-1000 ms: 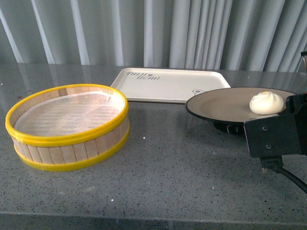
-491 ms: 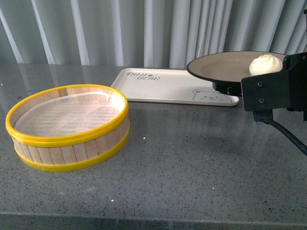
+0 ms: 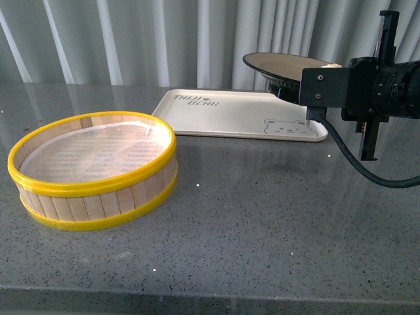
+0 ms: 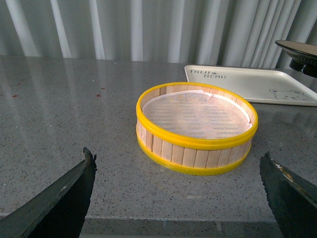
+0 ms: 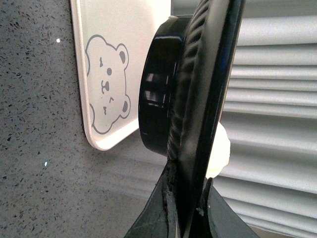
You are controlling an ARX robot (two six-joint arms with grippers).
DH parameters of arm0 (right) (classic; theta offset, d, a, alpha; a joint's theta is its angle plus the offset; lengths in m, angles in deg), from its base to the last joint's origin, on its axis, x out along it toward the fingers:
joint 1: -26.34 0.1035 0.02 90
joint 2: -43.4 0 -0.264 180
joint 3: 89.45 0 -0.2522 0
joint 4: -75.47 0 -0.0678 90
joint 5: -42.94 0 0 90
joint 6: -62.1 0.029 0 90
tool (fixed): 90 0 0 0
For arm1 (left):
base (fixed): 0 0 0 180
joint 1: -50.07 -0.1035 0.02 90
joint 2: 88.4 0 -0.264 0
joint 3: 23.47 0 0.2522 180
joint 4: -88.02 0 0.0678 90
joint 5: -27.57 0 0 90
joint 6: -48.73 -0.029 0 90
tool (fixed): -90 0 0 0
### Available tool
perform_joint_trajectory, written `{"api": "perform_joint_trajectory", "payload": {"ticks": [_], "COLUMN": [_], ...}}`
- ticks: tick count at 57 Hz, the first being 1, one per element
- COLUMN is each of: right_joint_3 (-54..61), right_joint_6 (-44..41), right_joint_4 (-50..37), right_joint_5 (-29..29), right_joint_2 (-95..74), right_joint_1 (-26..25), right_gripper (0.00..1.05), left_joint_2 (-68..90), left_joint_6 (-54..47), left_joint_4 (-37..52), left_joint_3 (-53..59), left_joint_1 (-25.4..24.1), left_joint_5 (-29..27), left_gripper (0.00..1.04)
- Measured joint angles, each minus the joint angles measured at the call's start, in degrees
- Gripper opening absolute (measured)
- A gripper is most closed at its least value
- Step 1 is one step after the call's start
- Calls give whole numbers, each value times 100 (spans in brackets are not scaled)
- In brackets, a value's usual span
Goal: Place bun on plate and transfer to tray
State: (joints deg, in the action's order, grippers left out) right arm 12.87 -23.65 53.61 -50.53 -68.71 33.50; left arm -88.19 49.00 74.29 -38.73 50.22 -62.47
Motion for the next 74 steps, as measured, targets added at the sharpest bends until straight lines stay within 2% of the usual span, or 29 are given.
{"api": "perform_joint_trajectory", "payload": {"ticks": [30,74], "right_joint_3": [-837,-2009], "right_joint_6": [-4,-372], "right_joint_4": [492,1110], "right_joint_5": [-310,-282], "right_joint_2": [-793,-1690], "right_joint_1": [-111,-81], "right_gripper": [3,3], "left_joint_2": [0,0], "left_joint_6": [-2,-2], "left_joint_4": [0,0], "left_joint_3": [0,0], "left_joint_1": [0,0], "left_joint_5": [0,0], "left_gripper": [98,98]}}
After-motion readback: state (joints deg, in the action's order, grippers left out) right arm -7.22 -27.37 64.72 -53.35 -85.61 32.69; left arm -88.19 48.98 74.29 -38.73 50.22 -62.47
